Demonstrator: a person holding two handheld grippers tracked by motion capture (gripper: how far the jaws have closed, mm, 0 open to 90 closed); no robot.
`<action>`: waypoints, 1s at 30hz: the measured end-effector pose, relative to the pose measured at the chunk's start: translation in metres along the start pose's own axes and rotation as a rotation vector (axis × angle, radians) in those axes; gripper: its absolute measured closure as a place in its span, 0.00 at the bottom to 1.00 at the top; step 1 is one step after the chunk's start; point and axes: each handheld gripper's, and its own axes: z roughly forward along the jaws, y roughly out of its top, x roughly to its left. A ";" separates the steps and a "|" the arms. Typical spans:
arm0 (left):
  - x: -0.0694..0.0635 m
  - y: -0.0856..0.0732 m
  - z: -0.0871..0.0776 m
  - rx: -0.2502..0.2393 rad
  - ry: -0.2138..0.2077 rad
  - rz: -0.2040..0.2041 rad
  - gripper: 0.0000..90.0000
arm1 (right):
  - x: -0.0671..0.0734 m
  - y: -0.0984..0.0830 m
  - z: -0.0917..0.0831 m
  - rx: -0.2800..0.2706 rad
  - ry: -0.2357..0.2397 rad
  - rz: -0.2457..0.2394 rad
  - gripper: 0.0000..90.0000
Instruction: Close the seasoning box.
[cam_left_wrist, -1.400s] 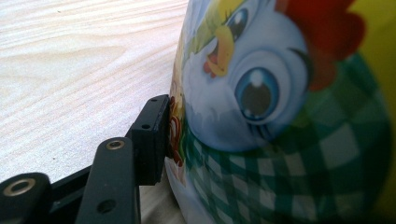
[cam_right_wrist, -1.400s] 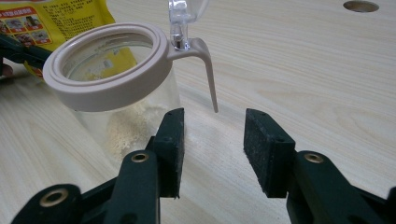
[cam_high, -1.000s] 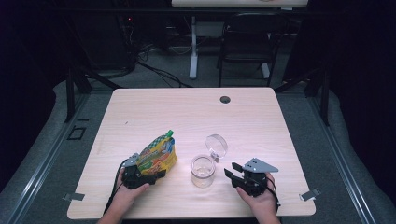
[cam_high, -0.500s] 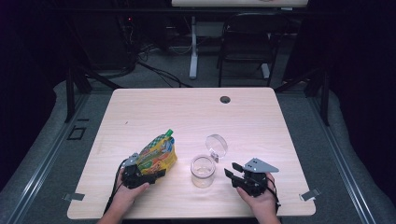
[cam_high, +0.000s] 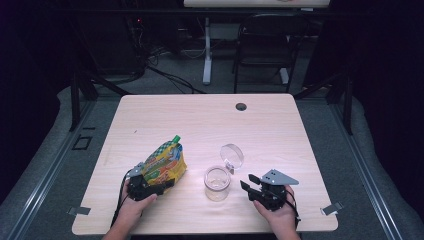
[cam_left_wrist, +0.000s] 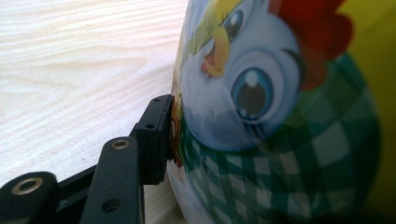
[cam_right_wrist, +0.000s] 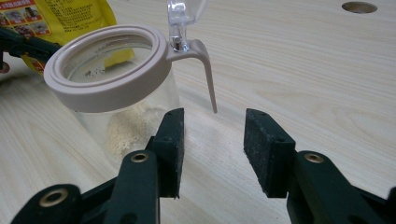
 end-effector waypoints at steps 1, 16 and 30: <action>0.000 0.001 -0.001 -0.003 0.002 0.002 0.56 | 0.000 0.000 0.000 0.000 0.000 0.000 0.65; -0.008 0.010 -0.015 -0.023 0.045 0.064 0.56 | 0.000 0.000 0.000 -0.002 0.001 -0.003 0.65; -0.012 0.013 -0.021 -0.012 0.098 0.121 0.56 | 0.004 0.001 -0.002 -0.015 0.020 -0.010 0.63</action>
